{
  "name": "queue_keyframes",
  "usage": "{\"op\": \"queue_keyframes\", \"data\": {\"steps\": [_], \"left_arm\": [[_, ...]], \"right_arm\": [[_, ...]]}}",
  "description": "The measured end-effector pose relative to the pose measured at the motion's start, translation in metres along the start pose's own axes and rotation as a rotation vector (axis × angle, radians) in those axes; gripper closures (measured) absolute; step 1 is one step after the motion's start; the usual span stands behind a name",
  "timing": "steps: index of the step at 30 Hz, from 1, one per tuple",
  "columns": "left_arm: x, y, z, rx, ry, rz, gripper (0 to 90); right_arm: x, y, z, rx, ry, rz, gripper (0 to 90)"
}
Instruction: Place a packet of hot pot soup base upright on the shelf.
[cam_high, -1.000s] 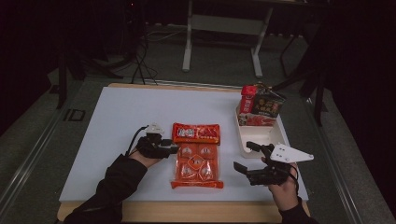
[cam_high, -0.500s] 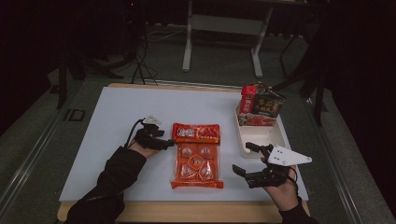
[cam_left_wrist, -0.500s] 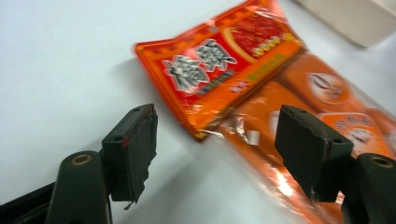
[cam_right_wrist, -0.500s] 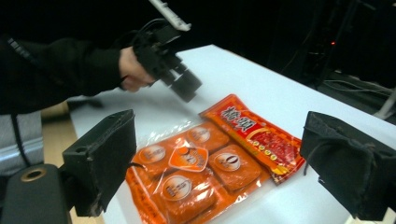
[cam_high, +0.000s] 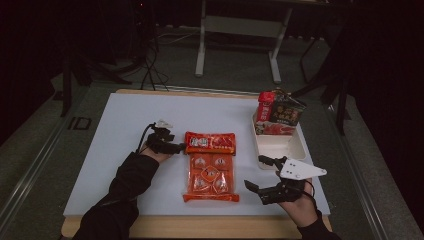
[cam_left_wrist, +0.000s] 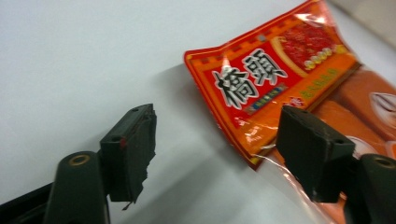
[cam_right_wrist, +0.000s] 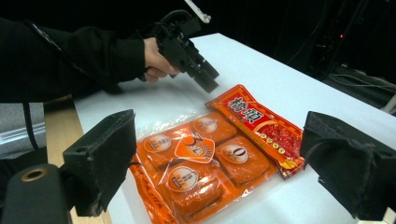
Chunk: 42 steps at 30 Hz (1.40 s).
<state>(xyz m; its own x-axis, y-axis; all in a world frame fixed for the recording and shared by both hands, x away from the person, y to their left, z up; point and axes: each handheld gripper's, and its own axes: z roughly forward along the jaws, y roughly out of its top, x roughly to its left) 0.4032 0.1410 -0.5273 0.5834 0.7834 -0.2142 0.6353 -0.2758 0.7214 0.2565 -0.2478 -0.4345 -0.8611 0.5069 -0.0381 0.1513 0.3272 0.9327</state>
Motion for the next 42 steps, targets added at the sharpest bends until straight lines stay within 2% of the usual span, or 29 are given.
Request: {"op": "queue_keyframes", "data": {"steps": [1,2,4,7,11,15,17,20,21,22,26,32,34,35,37,38,39,42], "left_arm": [[0.000,0.001,0.002,0.002,0.012,-0.003,30.6],[0.001,0.001,0.004,0.009,0.003,-0.004,30.7],[0.001,0.002,0.008,0.014,0.011,-0.004,31.8],[0.003,0.004,0.015,0.015,-0.008,-0.016,31.8],[0.002,0.005,0.025,0.032,-0.008,-0.024,31.9],[-0.001,0.007,0.032,0.046,-0.019,-0.015,35.6],[-0.002,0.009,0.034,0.045,-0.017,-0.019,39.2],[-0.003,0.010,0.036,0.047,-0.047,-0.018,44.4],[-0.004,0.011,0.037,0.051,-0.064,-0.015,48.9],[-0.006,0.011,0.038,0.052,-0.060,-0.009,50.4],[-0.010,0.013,0.042,0.064,-0.097,-0.009,55.3],[-0.013,0.014,0.045,0.070,-0.110,-0.003,63.3],[-0.014,0.014,0.045,0.077,-0.128,-0.005,67.8],[-0.016,0.014,0.046,0.078,-0.141,0.003,70.5],[-0.021,0.015,0.046,0.093,-0.133,0.024,73.9],[-0.022,0.015,0.046,0.101,-0.143,0.029,77.2],[-0.025,0.016,0.046,0.107,-0.148,0.043,85.1],[-0.032,0.016,0.044,0.097,-0.113,0.110,88.8]], "right_arm": [[0.000,0.000,0.000,-0.004,-0.002,-0.002,10.9],[0.000,0.001,-0.001,-0.002,0.003,0.000,10.9],[0.000,0.001,-0.001,-0.001,0.005,0.002,10.9],[0.001,0.001,-0.001,0.002,0.008,-0.001,11.0],[0.001,0.001,-0.002,0.002,0.007,0.001,11.0],[0.000,0.001,-0.003,0.000,0.001,0.003,11.1],[0.000,0.001,-0.004,-0.001,0.004,0.004,11.1],[0.000,0.001,-0.005,0.001,0.001,0.004,11.1],[0.000,0.001,-0.005,0.002,0.000,0.005,11.1],[0.000,0.000,-0.005,0.002,0.002,0.005,11.1],[-0.001,0.001,-0.005,0.000,0.001,0.006,11.1],[-0.001,0.000,-0.005,0.002,0.002,0.007,11.1],[-0.001,0.000,-0.005,0.001,0.003,0.006,11.2],[-0.001,0.000,-0.005,0.001,0.004,0.007,11.3],[-0.002,0.000,-0.005,0.001,0.007,0.009,13.1],[-0.002,0.000,-0.005,0.000,0.007,0.010,13.2],[-0.002,0.000,-0.005,0.001,0.006,0.009,13.2],[-0.002,0.000,-0.004,0.003,0.004,0.010,13.2]]}}
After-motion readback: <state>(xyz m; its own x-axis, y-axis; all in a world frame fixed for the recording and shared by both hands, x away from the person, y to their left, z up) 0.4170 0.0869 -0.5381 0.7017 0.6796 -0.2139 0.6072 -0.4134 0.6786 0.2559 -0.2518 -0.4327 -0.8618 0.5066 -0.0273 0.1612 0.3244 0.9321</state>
